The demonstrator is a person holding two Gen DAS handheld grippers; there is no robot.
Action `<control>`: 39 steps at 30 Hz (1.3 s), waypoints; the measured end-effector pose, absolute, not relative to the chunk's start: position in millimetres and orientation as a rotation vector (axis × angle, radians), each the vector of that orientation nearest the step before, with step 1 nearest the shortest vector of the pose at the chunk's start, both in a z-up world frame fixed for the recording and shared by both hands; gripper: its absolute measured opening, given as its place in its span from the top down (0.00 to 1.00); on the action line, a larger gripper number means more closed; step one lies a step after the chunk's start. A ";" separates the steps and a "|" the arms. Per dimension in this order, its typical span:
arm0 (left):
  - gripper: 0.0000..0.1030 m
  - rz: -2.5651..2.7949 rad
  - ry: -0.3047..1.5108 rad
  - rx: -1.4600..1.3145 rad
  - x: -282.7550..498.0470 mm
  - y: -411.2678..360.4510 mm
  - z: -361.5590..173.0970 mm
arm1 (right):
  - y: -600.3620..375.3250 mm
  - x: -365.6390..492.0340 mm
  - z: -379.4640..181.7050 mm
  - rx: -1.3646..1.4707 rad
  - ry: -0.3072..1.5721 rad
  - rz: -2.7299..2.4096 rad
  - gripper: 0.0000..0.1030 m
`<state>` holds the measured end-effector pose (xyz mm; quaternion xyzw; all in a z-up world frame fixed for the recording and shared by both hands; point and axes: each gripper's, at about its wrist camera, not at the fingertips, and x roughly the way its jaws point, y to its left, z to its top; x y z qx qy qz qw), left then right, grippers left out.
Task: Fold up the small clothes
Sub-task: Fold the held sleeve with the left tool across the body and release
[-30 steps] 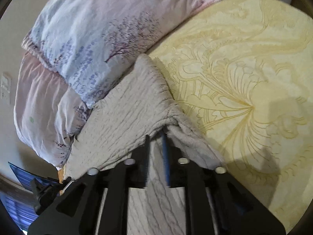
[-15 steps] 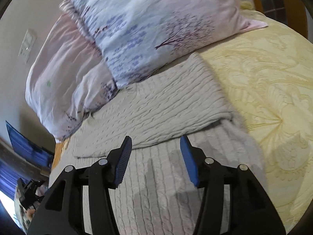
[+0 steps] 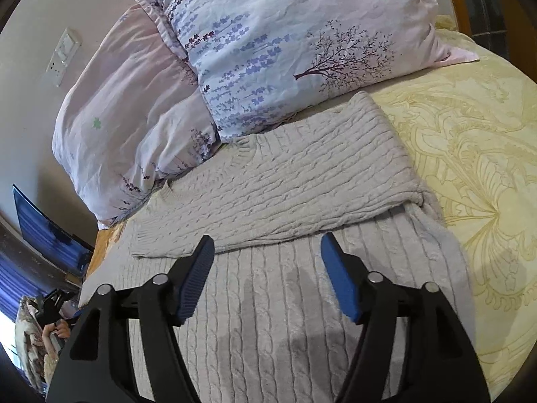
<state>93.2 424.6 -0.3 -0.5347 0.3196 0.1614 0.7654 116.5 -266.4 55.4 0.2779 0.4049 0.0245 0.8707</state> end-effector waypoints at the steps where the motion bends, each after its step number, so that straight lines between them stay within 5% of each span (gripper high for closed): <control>1: 0.68 0.348 0.683 -1.177 93.0 428.2 -3.2 | -265.1 117.3 54.6 0.580 0.851 0.055 0.34; 11: 0.92 0.359 0.630 -1.251 95.3 441.5 -10.1 | -265.3 115.3 52.9 0.576 0.861 0.067 0.32; 19: 0.94 0.223 0.536 -1.167 111.9 407.2 42.7 | -268.9 111.8 54.5 0.583 0.849 0.074 0.32; 29: 0.94 -0.123 0.556 -0.994 161.9 276.4 108.3 | -271.5 104.9 59.3 0.583 0.834 0.093 0.32; 39: 0.94 -0.374 0.665 -0.947 205.9 139.6 95.9 | -285.9 95.1 60.1 0.575 0.819 0.091 0.32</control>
